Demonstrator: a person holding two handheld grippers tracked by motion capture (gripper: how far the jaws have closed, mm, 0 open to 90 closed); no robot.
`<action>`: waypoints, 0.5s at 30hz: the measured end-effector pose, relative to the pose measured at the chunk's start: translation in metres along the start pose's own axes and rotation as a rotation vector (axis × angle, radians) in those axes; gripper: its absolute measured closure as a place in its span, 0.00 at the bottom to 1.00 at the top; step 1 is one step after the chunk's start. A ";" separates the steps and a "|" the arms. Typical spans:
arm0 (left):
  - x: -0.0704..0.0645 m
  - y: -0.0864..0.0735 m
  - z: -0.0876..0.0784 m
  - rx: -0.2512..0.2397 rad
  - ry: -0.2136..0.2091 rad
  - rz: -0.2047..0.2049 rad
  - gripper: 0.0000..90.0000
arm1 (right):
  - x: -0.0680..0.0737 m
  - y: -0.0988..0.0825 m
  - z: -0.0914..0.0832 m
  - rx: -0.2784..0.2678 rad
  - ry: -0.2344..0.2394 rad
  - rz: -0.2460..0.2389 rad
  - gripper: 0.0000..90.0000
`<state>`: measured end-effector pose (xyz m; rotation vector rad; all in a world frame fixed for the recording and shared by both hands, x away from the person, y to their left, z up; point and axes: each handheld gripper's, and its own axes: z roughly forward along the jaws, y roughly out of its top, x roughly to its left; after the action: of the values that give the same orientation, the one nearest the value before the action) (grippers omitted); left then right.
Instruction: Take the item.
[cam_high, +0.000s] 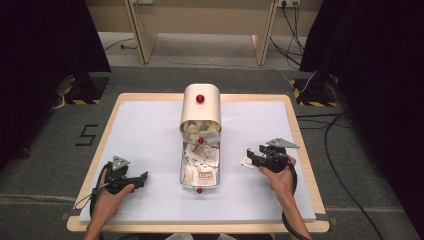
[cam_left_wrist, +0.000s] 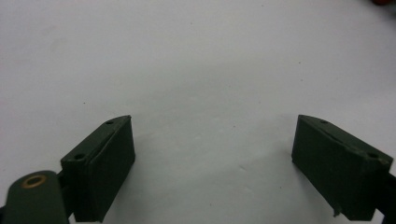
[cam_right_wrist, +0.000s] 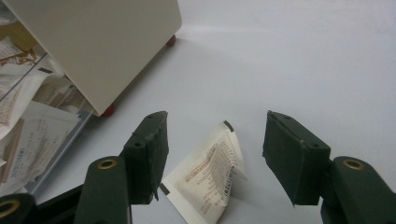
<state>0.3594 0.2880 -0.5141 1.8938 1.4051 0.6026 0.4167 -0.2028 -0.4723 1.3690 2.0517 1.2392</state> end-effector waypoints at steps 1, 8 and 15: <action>0.000 0.000 0.000 0.000 0.000 -0.001 0.14 | 0.001 0.000 -0.001 -0.002 0.001 -0.003 0.45; 0.000 0.000 0.000 0.000 0.000 0.000 0.14 | 0.010 0.001 -0.006 0.002 0.025 -0.029 0.42; 0.000 0.000 0.000 0.000 0.000 -0.001 0.14 | 0.016 0.003 -0.008 0.006 0.025 -0.029 0.29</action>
<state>0.3593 0.2880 -0.5141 1.8929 1.4059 0.6019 0.4053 -0.1915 -0.4633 1.3281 2.0866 1.2448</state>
